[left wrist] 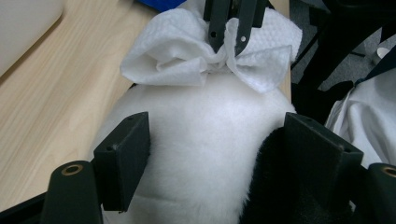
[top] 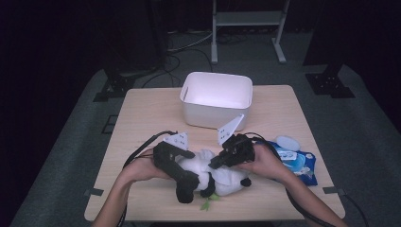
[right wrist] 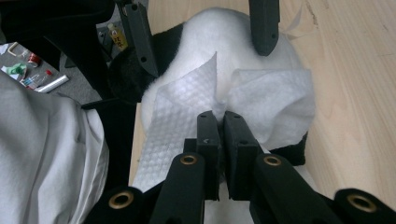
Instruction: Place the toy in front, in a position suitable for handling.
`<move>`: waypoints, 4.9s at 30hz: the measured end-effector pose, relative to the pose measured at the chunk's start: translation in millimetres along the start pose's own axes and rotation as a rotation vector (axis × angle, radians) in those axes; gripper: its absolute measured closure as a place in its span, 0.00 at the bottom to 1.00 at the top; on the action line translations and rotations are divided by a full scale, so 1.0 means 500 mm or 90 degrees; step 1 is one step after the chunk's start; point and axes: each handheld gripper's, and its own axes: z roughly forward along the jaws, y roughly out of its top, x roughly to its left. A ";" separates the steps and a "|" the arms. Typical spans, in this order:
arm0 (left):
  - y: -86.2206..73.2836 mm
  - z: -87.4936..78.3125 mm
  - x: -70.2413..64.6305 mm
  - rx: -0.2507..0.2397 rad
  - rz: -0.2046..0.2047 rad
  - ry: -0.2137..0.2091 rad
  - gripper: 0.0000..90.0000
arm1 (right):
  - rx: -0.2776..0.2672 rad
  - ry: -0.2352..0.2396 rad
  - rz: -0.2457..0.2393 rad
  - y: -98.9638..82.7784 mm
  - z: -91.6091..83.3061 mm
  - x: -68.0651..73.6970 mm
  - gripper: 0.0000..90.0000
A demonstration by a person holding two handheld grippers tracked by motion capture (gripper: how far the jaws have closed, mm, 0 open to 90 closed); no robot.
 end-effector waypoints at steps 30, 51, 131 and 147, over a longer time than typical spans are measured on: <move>-0.007 0.004 -0.009 -0.013 -0.001 0.014 0.27 | -0.014 -0.007 0.024 -0.048 -0.032 0.012 0.94; -0.008 0.002 0.024 -0.023 -0.048 0.018 0.27 | -0.040 -0.056 0.086 -0.156 -0.106 0.010 0.94; -0.073 -0.025 0.050 -0.088 -0.068 0.040 0.23 | 0.045 -0.099 -0.061 0.060 0.014 0.015 0.96; -0.111 0.040 0.072 -0.100 -0.024 0.050 0.14 | 0.043 -0.090 -0.043 0.053 0.007 0.002 0.96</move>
